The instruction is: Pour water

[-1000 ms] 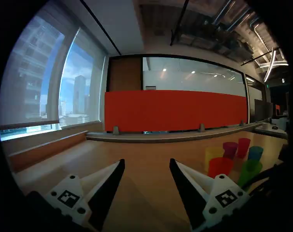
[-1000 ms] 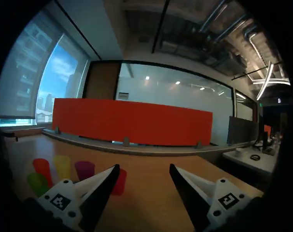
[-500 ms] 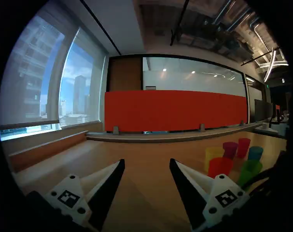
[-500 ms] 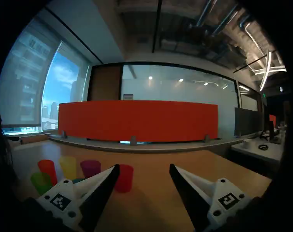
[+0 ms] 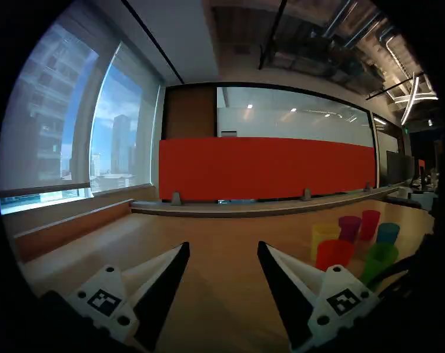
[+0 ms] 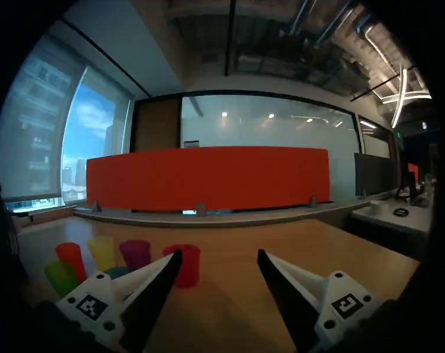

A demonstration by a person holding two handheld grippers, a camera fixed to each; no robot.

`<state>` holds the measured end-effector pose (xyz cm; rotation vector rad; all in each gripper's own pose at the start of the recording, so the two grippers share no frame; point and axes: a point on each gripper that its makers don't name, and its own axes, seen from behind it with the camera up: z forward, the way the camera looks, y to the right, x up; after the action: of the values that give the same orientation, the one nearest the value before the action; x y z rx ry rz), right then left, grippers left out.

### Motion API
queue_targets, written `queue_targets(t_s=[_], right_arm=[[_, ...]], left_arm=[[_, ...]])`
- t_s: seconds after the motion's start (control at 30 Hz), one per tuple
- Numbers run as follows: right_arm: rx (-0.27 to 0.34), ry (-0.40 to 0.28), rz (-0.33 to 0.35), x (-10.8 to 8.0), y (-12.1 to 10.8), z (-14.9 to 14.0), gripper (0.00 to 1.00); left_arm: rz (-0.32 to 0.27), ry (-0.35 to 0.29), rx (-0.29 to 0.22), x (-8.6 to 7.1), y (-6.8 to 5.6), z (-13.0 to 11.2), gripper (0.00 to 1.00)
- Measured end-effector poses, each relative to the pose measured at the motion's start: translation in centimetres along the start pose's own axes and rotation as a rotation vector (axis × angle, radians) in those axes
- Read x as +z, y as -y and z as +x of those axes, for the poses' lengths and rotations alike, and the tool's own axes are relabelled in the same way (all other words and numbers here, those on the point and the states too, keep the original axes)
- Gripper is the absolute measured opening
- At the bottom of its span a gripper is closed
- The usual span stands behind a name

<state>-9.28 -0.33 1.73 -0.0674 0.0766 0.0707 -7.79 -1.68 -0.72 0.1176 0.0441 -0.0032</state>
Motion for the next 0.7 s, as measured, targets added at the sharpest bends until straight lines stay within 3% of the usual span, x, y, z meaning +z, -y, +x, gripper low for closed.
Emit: queue_targets(t_s=[0.7], right_arm=[[-0.024, -0.002, -0.001, 0.06, -0.13, -0.31, 0.99]], left_arm=[[0.0, 0.0, 0.0, 0.03, 0.0, -0.02, 0.85]])
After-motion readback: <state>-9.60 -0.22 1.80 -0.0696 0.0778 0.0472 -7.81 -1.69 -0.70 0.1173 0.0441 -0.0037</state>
